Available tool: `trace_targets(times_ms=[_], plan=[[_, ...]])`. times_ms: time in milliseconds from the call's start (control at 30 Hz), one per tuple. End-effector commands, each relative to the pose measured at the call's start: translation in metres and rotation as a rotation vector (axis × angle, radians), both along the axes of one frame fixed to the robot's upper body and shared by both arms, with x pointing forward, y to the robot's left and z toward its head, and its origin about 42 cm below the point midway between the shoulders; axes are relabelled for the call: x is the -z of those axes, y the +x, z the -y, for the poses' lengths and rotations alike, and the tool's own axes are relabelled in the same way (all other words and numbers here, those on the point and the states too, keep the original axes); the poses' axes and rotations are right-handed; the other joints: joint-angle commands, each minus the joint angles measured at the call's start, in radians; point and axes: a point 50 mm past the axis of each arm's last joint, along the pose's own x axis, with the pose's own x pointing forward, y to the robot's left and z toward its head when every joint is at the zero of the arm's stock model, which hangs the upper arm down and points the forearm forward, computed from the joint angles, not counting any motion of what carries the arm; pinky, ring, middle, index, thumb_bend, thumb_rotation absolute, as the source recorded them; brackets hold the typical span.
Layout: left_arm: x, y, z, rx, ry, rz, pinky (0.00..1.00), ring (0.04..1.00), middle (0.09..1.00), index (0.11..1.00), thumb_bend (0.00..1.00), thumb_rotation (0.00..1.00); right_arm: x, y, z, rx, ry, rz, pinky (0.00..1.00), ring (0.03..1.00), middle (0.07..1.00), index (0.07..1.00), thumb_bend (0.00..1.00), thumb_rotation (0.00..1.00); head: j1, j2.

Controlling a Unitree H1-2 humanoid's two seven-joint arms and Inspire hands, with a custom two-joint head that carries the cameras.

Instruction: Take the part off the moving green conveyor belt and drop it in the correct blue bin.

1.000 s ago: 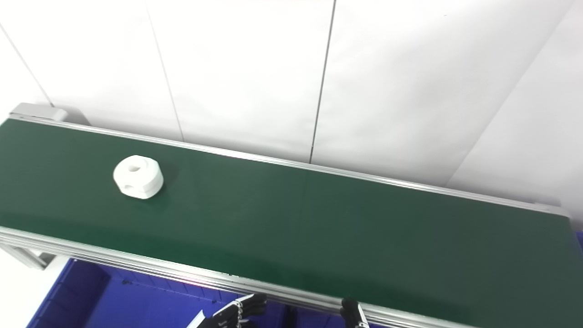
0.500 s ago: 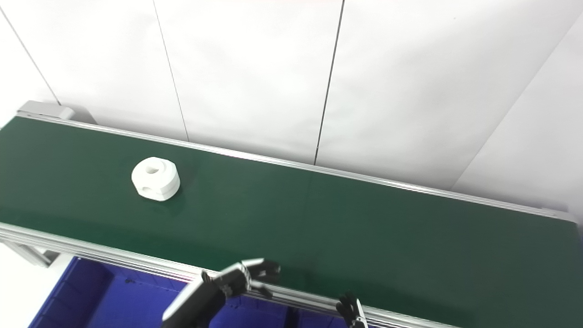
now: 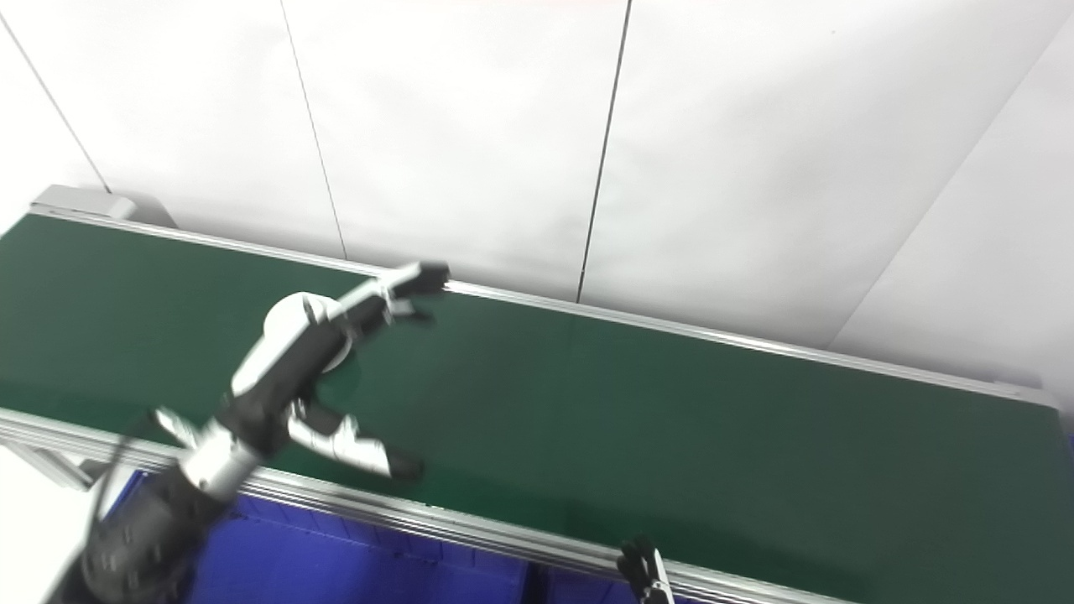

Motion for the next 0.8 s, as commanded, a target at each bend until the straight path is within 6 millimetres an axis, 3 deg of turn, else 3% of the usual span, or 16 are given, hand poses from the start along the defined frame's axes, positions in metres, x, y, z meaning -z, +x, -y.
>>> trace_targets(times_ms=[0, 167, 367, 467, 600, 767], plan=[[-0.012, 0.010, 0.000, -0.021, 0.089, 0.052, 0.79, 0.902, 0.923, 0.908, 0.96, 0.26, -0.010, 0.006, -0.007, -0.015, 0.040, 0.082, 0.99, 0.951, 0.956, 0.986, 0.93, 1.00, 0.001, 0.001], [-0.022, 0.044, -0.014, -0.098, 0.238, 0.069, 0.84, 0.939, 0.960, 0.945, 0.94, 0.19, -0.009, 0.006, -0.008, -0.024, 0.047, 0.079, 0.99, 0.955, 0.960, 0.988, 0.92, 1.00, 0.004, 0.002], [-0.021, 0.075, -0.030, -0.238, 0.415, 0.030, 0.72, 0.898, 0.967, 0.963, 0.94, 0.21, -0.010, 0.006, -0.009, -0.027, 0.046, 0.081, 0.97, 0.939, 0.954, 0.983, 0.91, 1.00, 0.000, 0.006], [-0.022, 0.090, -0.038, -0.286, 0.550, 0.067, 0.76, 0.910, 0.939, 0.930, 0.97, 0.18, -0.010, 0.006, -0.009, -0.028, 0.042, 0.082, 0.96, 0.938, 0.954, 0.984, 0.90, 1.00, -0.004, 0.008], [-0.020, 0.106, -0.046, -0.341, 0.735, 0.088, 0.94, 0.946, 0.919, 0.899, 1.00, 0.19, -0.011, 0.004, -0.009, -0.026, 0.046, 0.081, 0.97, 0.939, 0.954, 0.983, 0.91, 1.00, -0.008, 0.010], [-0.008, 0.119, -0.054, -0.381, 0.855, 0.064, 0.95, 0.947, 0.904, 0.882, 1.00, 0.16, -0.011, 0.003, -0.010, -0.023, 0.046, 0.080, 0.96, 0.933, 0.949, 0.984, 0.90, 1.00, -0.015, 0.016]])
